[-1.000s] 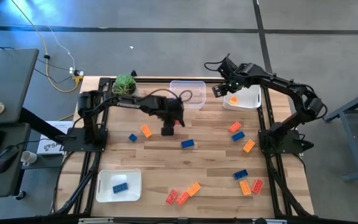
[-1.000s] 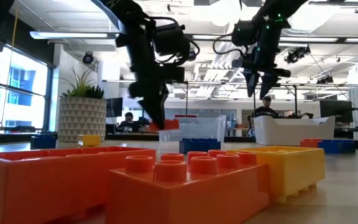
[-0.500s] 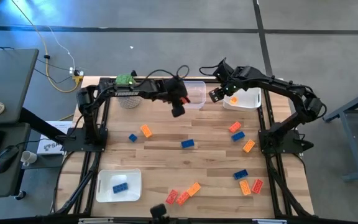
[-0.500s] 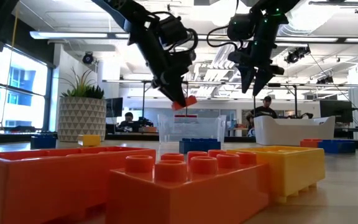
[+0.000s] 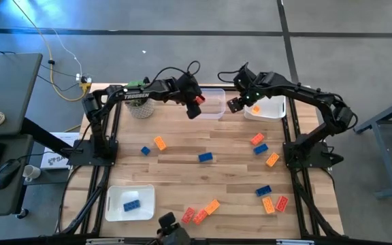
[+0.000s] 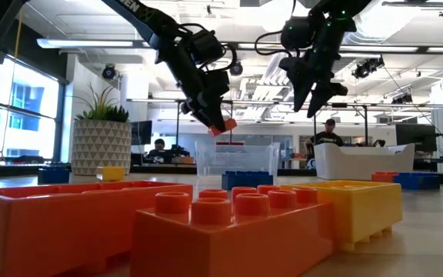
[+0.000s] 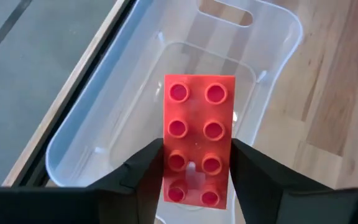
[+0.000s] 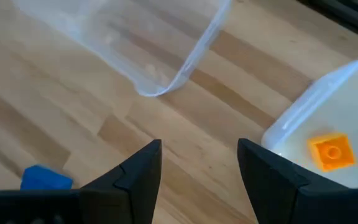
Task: Sort & place blocks by color
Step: Put the orange game piece into the transparent bin, then put the blue game piece into the bottom white bin
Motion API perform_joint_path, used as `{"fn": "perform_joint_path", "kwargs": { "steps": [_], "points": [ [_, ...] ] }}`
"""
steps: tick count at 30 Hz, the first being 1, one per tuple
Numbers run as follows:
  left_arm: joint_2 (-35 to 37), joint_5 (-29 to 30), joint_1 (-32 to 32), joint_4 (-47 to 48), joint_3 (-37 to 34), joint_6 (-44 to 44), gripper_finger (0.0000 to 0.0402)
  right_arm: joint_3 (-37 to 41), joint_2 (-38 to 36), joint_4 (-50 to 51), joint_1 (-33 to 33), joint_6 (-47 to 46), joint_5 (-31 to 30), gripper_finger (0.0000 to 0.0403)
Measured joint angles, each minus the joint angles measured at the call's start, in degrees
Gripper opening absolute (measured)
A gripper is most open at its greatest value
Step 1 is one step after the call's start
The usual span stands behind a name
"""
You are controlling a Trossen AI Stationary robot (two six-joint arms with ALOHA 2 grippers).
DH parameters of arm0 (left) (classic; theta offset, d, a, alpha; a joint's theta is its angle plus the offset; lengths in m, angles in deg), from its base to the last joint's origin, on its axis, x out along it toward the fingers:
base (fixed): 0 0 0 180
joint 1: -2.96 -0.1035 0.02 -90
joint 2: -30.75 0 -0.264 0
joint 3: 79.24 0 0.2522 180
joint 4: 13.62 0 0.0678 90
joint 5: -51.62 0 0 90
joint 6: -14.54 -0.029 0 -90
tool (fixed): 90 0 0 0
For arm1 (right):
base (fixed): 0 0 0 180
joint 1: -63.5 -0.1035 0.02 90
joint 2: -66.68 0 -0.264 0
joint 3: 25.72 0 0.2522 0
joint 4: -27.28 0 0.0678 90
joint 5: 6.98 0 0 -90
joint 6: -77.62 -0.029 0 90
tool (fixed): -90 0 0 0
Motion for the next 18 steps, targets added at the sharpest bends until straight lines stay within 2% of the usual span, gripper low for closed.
{"fn": "perform_joint_path", "kwargs": {
  "steps": [14,18],
  "points": [
    [0.0,1.4,1.1,0.4,0.0,0.5,0.0211,0.0,0.0,-0.2,-10.2,0.5,0.3,0.0197],
    [0.0,1.5,1.0,6.0,2.2,-1.3,0.0215,0.0,0.0,-1.5,-13.8,0.5,0.3,0.0197]
  ]
}}
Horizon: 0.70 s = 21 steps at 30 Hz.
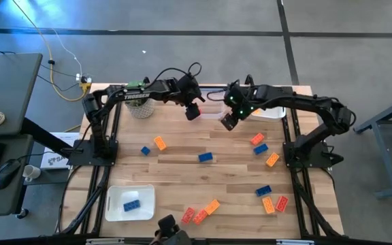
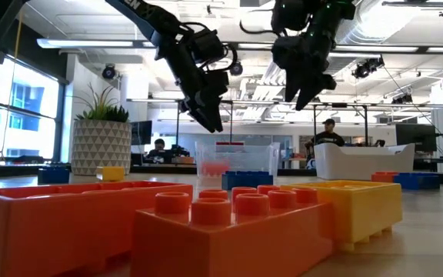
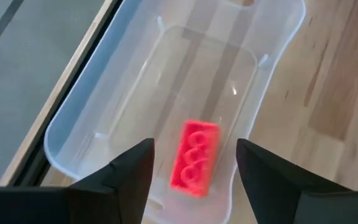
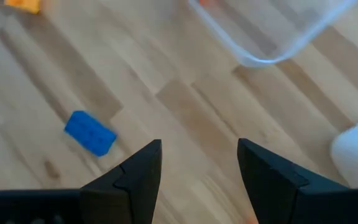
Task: Sort & place blocks by color
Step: Put the blue game piece into the bottom white bin
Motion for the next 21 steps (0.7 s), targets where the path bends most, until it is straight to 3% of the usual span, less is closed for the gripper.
{"fn": "perform_joint_path", "kwargs": {
  "steps": [9,21],
  "points": [
    [1.4,0.1,0.3,15.0,7.3,-6.0,0.0216,0.0,0.0,-5.6,-6.9,2.1,0.2,0.0197],
    [13.6,0.2,0.6,22.3,7.3,-9.5,0.0216,0.0,0.0,-11.0,-18.1,6.2,-6.1,0.0199]
  ]
}}
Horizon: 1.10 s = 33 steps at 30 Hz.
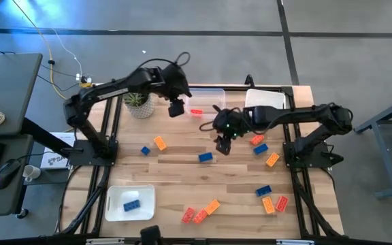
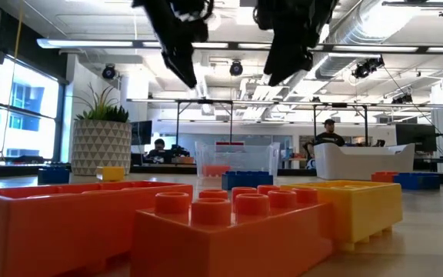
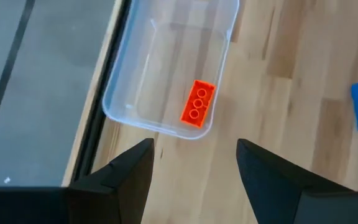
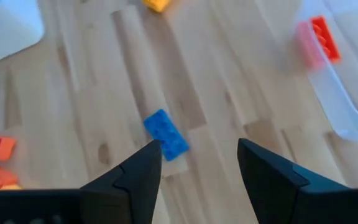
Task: Sort & place blocks by color
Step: Put the blue game piece into the bottom white bin
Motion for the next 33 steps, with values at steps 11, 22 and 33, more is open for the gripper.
{"fn": "perform_joint_path", "kwargs": {
  "steps": [11,22,33],
  "points": [
    [12.3,0.9,0.1,7.5,0.0,0.1,0.0216,0.0,4.5,-7.7,-6.8,9.1,-4.9,0.0202],
    [19.1,-0.2,1.0,13.6,0.0,8.0,0.0216,0.0,11.0,-12.7,-7.4,15.1,-2.5,0.0202],
    [19.1,-0.2,3.1,16.7,-4.9,19.4,0.0216,0.0,18.3,-12.6,-7.4,21.8,0.1,0.0202]
  ]
}}
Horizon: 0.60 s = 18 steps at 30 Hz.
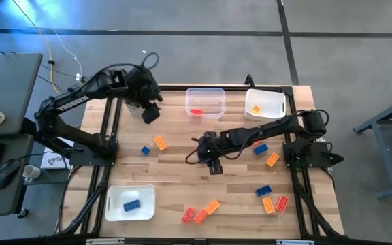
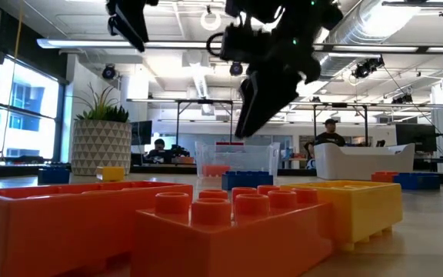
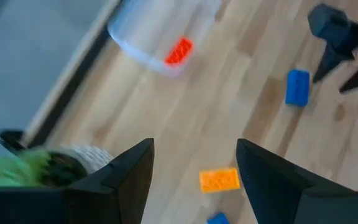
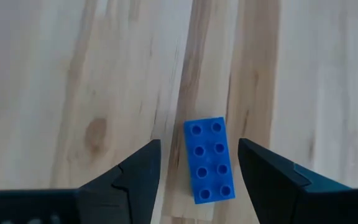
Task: Sort & place blocks by color
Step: Put the blue game piece into the bottom white bin
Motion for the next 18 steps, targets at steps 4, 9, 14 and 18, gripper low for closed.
{"fn": "perform_joint_path", "kwargs": {
  "steps": [4,9,14,18],
  "points": [
    [0.0,0.4,1.4,-0.5,-5.1,2.6,0.0216,0.0,2.0,0.1,0.0,1.1,-1.0,0.0202],
    [0.0,2.8,3.2,-2.5,-10.7,6.1,0.0216,0.0,3.5,0.3,0.4,3.4,-2.2,0.0202],
    [0.0,3.5,4.4,-3.9,-13.9,7.8,0.0216,0.0,4.8,1.8,1.1,3.6,-2.0,0.0202],
    [0.0,3.8,5.2,-4.0,-15.3,8.8,0.0216,0.0,5.7,2.1,1.9,3.5,-2.1,0.0202]
  ]
}}
